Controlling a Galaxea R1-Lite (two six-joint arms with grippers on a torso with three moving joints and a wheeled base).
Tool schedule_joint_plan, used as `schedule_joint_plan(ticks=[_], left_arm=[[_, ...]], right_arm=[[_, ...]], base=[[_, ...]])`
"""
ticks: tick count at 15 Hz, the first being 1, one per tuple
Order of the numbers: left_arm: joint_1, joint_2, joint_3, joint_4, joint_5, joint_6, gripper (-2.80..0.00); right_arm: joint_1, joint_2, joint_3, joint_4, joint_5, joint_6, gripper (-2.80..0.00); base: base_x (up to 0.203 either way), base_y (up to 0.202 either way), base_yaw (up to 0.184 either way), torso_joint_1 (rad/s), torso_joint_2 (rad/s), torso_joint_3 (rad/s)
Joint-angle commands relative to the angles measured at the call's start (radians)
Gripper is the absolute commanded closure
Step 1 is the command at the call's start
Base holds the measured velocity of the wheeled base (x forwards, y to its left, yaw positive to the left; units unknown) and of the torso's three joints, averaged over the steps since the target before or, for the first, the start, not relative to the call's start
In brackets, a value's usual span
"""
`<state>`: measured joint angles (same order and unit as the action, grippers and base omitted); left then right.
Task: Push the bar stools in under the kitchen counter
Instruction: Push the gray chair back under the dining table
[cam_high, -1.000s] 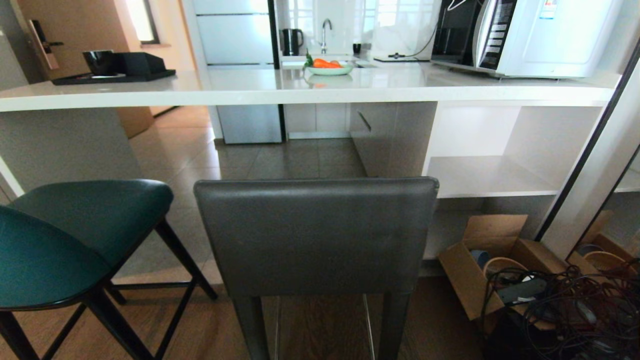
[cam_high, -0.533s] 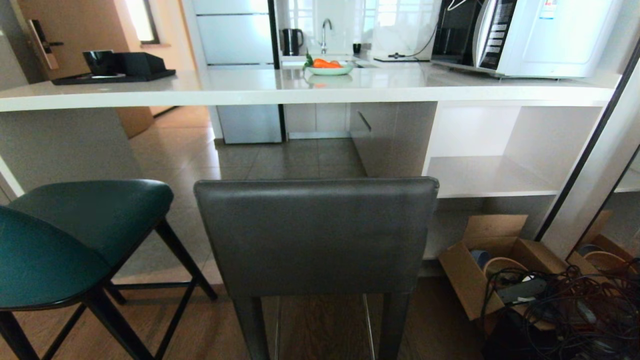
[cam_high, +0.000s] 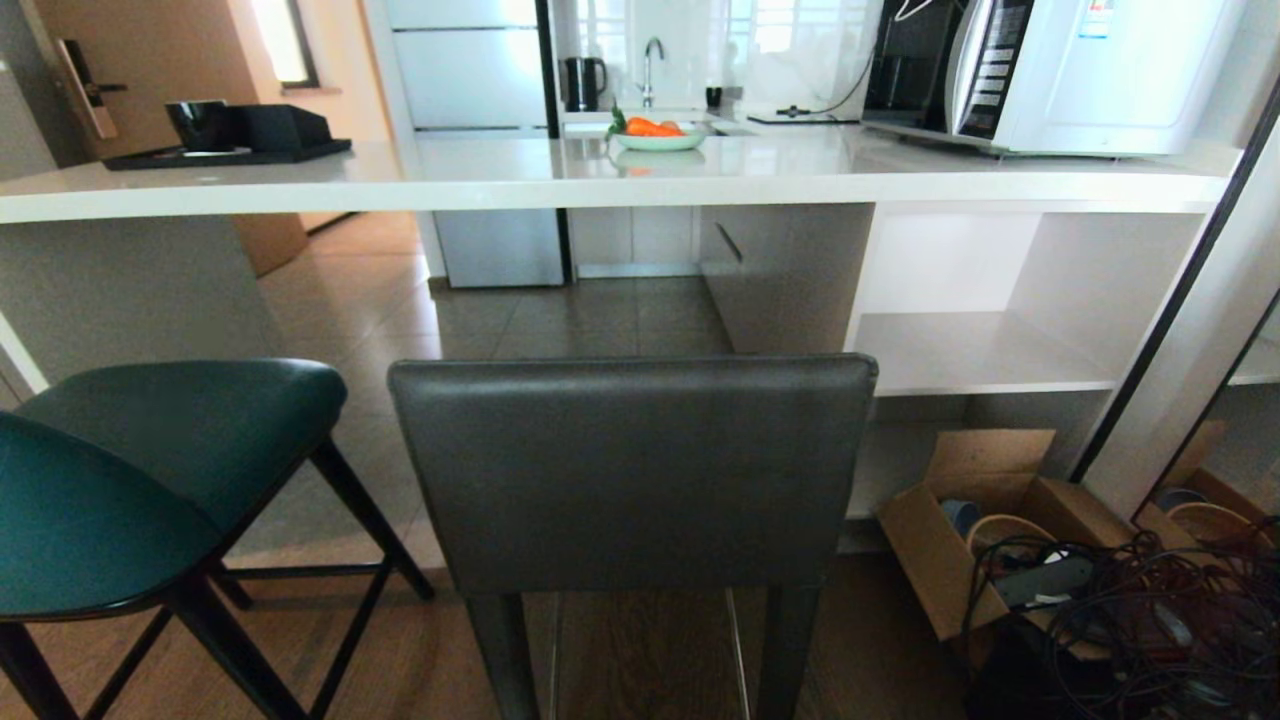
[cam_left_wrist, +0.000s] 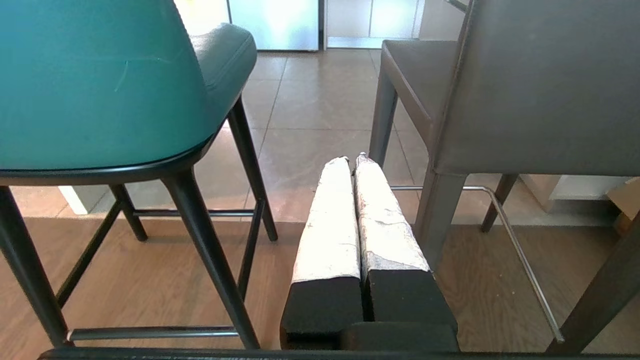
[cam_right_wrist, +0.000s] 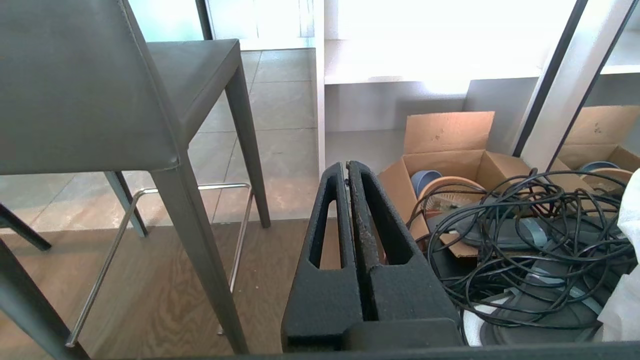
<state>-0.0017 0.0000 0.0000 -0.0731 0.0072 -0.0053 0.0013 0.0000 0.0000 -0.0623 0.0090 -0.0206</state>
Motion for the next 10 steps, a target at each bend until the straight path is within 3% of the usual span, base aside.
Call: schedule_joint_plan(ticks=[1,10], left_arm=[[0.000,0.002,0.032,-0.001,0.000,-0.001,0.00],[0.002,0.002,0.032,-0.001,-0.003,0.008,0.00]], right_arm=[[0.000,0.002,0.025,-0.001,0.000,-0.001,0.00],[0.000,0.001,0.025,-0.001,0.002,-0.003,0.00]], base=[[0.000,0.000,0.000,0.000,0.00,0.000],[0.000,0.000,0.000,0.000,0.00,0.000]])
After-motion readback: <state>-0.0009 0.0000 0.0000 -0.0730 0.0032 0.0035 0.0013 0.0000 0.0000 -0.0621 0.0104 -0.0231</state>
